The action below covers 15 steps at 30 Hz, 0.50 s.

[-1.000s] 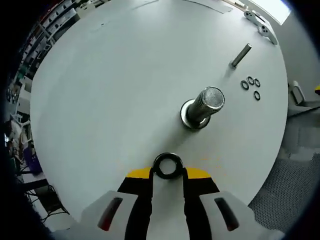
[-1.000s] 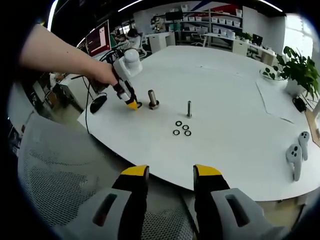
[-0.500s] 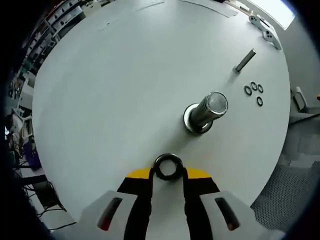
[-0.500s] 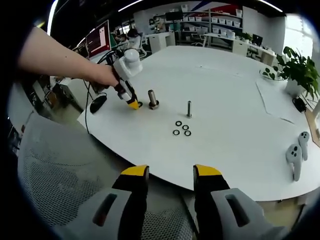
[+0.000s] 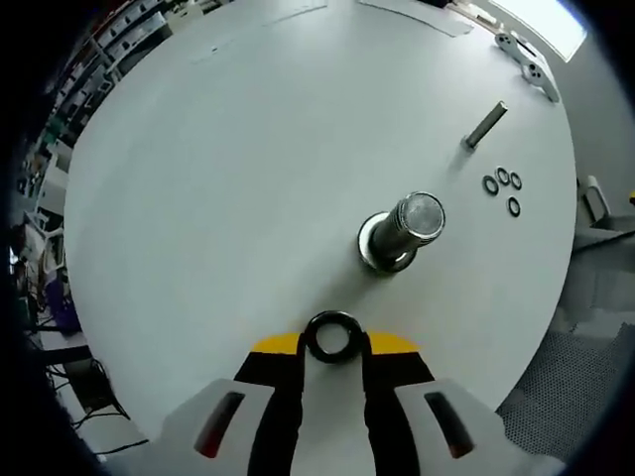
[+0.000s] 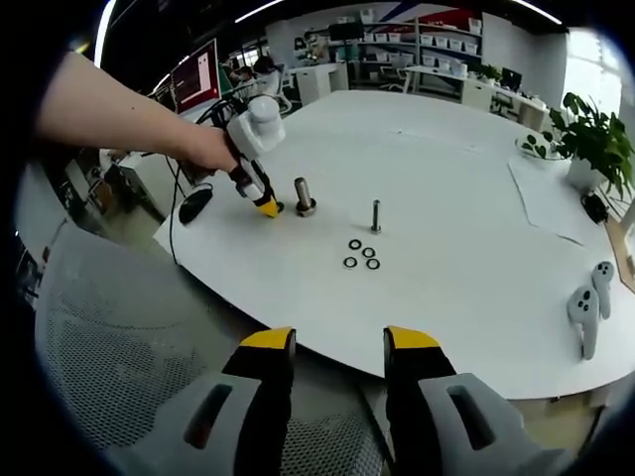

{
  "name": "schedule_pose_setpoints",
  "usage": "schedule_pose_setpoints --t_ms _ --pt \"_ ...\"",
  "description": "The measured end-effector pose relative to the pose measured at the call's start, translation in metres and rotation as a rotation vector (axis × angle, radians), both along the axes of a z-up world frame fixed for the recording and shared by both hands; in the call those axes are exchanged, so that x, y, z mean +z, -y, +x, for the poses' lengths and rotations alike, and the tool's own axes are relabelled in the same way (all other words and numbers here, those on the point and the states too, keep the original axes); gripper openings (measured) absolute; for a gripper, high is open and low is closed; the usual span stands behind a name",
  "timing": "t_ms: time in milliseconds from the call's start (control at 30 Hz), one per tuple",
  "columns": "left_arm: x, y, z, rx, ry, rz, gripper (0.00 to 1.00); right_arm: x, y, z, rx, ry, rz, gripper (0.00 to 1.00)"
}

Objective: Place the washer onto the threaded stud by aligning its center hole with the stud, sliding it down to the base, and recovering from edge contact or off-axis alignment until the washer reaches the visible bottom stop.

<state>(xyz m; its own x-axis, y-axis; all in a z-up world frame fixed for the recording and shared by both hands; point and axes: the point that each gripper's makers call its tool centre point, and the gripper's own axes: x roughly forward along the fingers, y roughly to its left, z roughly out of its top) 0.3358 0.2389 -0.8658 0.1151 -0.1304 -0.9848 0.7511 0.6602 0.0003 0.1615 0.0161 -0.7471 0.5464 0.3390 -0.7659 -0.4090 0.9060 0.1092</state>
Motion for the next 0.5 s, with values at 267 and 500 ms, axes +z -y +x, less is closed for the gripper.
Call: schedule_pose_setpoints --t_ms 267,500 --pt "-0.0014 -0.0047 -0.0124 -0.073 -0.027 0.039 0.20 0.0011 -0.0002 0.0005 -0.002 0.004 0.004 0.38" --pt "-0.0006 -0.0027 -0.0121 0.059 -0.016 -0.033 0.24 0.0015 -0.0003 0.0008 -0.002 0.007 0.004 0.38"
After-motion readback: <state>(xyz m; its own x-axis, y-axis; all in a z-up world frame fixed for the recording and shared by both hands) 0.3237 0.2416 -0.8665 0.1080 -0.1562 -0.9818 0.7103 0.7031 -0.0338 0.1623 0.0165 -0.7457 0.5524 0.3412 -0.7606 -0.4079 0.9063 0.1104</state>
